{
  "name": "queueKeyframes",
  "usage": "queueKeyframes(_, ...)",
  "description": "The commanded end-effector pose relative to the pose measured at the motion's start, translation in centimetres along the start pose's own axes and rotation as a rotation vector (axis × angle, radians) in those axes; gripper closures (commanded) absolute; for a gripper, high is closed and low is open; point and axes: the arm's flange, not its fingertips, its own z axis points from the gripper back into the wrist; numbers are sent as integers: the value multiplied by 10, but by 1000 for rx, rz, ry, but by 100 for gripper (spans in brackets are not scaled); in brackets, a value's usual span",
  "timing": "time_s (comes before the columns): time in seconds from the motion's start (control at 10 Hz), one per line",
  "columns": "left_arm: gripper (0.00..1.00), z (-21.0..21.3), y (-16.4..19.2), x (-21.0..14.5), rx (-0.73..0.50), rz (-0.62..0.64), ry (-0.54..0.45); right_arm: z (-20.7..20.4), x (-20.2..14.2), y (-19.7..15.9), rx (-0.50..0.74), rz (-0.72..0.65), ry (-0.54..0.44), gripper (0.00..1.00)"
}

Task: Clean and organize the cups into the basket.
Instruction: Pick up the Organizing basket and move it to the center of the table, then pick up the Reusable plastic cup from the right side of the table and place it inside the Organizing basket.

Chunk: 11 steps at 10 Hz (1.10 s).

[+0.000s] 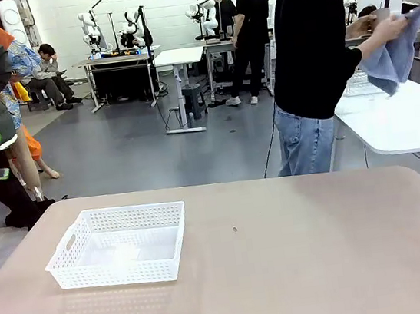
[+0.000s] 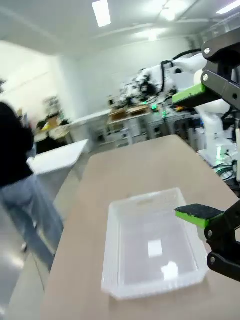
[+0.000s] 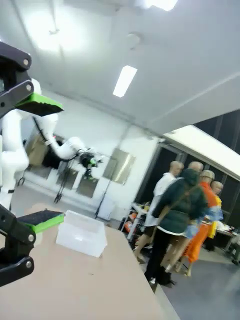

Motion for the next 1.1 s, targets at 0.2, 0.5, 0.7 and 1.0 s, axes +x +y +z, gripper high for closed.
queueKeyframes(0.2,0,67,-19,-18,92,9,-147,42,-19,9,-269,-73,5,0)
queueKeyframes(0.5,0,110,-22,-35,152,20,-204,95,-38,20,-331,-133,39,0)
queueKeyframes(0.7,0,131,-18,-43,182,37,-209,123,-52,31,-320,-124,86,0)
queueKeyframes(1.0,0,150,-19,-53,217,37,-221,153,-73,45,-310,-116,128,0)
